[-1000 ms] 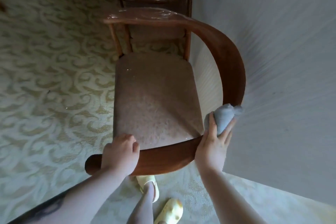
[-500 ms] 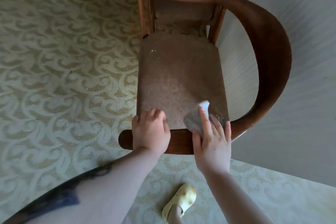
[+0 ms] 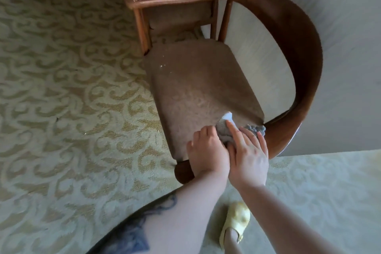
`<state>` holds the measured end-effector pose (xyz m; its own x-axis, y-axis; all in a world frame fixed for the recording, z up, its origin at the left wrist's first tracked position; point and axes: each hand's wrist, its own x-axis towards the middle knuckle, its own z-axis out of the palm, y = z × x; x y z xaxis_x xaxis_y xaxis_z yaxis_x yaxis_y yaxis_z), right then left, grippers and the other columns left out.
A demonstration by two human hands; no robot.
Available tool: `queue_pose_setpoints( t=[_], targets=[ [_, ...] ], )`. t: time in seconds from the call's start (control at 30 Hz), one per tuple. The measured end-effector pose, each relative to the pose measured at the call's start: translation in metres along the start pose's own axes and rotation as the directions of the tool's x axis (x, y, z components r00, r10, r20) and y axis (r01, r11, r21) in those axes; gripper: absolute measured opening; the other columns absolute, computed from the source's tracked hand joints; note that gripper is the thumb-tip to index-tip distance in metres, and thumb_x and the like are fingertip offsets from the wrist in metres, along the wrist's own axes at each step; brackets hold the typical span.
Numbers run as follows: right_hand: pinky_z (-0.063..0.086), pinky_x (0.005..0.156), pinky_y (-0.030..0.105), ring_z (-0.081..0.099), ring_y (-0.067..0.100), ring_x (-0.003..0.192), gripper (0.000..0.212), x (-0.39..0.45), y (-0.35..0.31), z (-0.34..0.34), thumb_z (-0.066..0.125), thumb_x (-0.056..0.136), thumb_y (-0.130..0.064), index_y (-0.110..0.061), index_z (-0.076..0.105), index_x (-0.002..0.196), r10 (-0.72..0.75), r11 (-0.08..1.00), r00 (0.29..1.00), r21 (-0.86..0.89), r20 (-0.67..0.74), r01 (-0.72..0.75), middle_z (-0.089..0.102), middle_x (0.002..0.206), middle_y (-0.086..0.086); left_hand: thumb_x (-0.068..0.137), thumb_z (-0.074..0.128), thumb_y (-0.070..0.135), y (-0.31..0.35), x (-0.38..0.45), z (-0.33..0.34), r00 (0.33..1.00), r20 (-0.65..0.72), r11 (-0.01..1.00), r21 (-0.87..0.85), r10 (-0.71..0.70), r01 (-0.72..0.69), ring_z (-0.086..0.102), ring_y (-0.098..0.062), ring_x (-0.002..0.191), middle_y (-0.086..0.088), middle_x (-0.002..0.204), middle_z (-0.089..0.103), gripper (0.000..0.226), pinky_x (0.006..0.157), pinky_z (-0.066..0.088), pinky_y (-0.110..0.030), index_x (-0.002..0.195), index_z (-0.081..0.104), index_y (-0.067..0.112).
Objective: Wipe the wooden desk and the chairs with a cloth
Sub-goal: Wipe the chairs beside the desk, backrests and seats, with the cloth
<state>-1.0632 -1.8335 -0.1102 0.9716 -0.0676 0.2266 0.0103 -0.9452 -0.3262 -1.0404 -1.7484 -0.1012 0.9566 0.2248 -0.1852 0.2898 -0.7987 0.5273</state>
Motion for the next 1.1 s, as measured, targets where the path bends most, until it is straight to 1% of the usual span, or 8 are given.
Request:
queue_pose_setpoints(
  t=[0.17, 0.37, 0.47, 0.6, 0.67, 0.9, 0.97, 1.1],
  targets=[
    [0.024, 0.114, 0.037, 0.053, 0.015, 0.118, 0.049, 0.000, 0.003, 0.001, 0.045, 0.088, -0.021, -0.023, 0.055, 0.136, 0.057, 0.998, 0.997, 0.018, 0.046, -0.058, 0.066, 0.116, -0.001, 0.095, 0.040, 0.021, 0.005, 0.005, 0.000, 0.980, 0.190, 0.999, 0.014, -0.054, 0.052, 0.047, -0.021, 0.115, 0.002, 0.120, 0.058, 0.025, 0.085, 0.036, -0.035, 0.116, 0.054, 0.021],
    [0.031, 0.105, 0.036, 0.058, 0.022, 0.101, 0.045, 0.014, -0.014, 0.004, 0.063, 0.080, -0.020, -0.026, 0.062, 0.125, 0.200, 0.979, 0.979, -0.043, 0.037, -0.199, 0.070, 0.097, 0.000, 0.096, 0.041, 0.034, 0.002, 0.016, -0.014, 0.906, 0.410, 0.994, 0.024, -0.108, 0.108, 0.051, -0.025, 0.112, -0.003, 0.115, 0.060, 0.026, 0.081, 0.036, -0.034, 0.114, 0.054, 0.021],
    [0.029, 0.099, 0.033, 0.059, 0.024, 0.097, 0.037, 0.037, -0.044, 0.005, 0.055, 0.089, -0.022, -0.030, 0.056, 0.125, 0.315, 0.938, 0.922, -0.224, 0.226, -0.266, 0.069, 0.088, 0.001, 0.097, 0.036, 0.032, -0.017, 0.036, -0.018, 0.839, 0.535, 0.984, -0.067, -0.102, 0.162, 0.058, -0.030, 0.100, -0.007, 0.107, 0.064, 0.028, 0.082, 0.045, -0.035, 0.107, 0.057, 0.017],
    [0.038, 0.072, 0.034, 0.061, 0.028, 0.095, 0.042, 0.062, -0.080, 0.039, 0.044, 0.092, -0.009, -0.023, 0.041, 0.132, 0.387, 0.921, 0.660, -0.304, 0.644, -0.243, 0.065, 0.104, 0.005, 0.095, 0.042, 0.028, -0.080, 0.075, -0.036, 0.806, 0.589, 0.983, 0.178, -0.064, -0.052, 0.058, -0.026, 0.109, -0.001, 0.118, 0.062, 0.027, 0.091, 0.048, -0.038, 0.116, 0.059, 0.024],
    [0.041, 0.066, 0.034, 0.062, 0.030, 0.100, 0.051, 0.069, -0.091, 0.063, 0.050, 0.091, -0.008, -0.020, 0.034, 0.138, 0.379, 0.925, 0.562, -0.293, 0.735, -0.240, 0.063, 0.114, 0.008, 0.095, 0.042, 0.025, -0.106, 0.098, -0.048, 0.822, 0.569, 0.936, 0.307, -0.034, -0.174, 0.055, -0.024, 0.112, 0.001, 0.122, 0.060, 0.029, 0.094, 0.045, -0.037, 0.120, 0.058, 0.026],
    [0.054, 0.077, 0.033, 0.063, 0.022, 0.097, 0.057, 0.117, -0.081, 0.107, 0.064, 0.090, -0.036, -0.044, 0.036, 0.139, 0.433, 0.815, 0.481, -0.103, 0.762, -0.570, 0.064, 0.117, 0.001, 0.096, 0.042, 0.025, -0.103, 0.210, -0.052, 0.799, 0.602, 0.862, 0.405, 0.000, -0.305, 0.051, -0.024, 0.114, 0.001, 0.128, 0.053, 0.030, 0.095, 0.043, -0.037, 0.122, 0.056, 0.025],
    [0.055, 0.076, 0.031, 0.063, 0.021, 0.097, 0.069, 0.133, -0.073, 0.110, 0.071, 0.081, -0.031, -0.047, 0.035, 0.138, 0.455, 0.778, 0.457, -0.092, 0.764, -0.621, 0.064, 0.114, -0.001, 0.097, 0.043, 0.026, -0.097, 0.230, -0.049, 0.786, 0.618, 0.857, 0.404, 0.000, -0.318, 0.051, -0.023, 0.114, 0.003, 0.129, 0.053, 0.030, 0.095, 0.044, -0.036, 0.123, 0.056, 0.026],
    [0.055, 0.076, 0.033, 0.064, 0.026, 0.095, 0.066, 0.158, -0.059, 0.125, 0.053, 0.085, -0.020, -0.048, 0.032, 0.140, 0.544, 0.684, 0.460, -0.053, 0.701, -0.728, 0.065, 0.114, 0.003, 0.095, 0.043, 0.023, -0.092, 0.262, -0.039, 0.767, 0.632, 0.837, 0.356, 0.113, -0.416, 0.046, -0.020, 0.122, 0.005, 0.137, 0.049, 0.036, 0.098, 0.042, -0.034, 0.129, 0.053, 0.025]
  ],
)
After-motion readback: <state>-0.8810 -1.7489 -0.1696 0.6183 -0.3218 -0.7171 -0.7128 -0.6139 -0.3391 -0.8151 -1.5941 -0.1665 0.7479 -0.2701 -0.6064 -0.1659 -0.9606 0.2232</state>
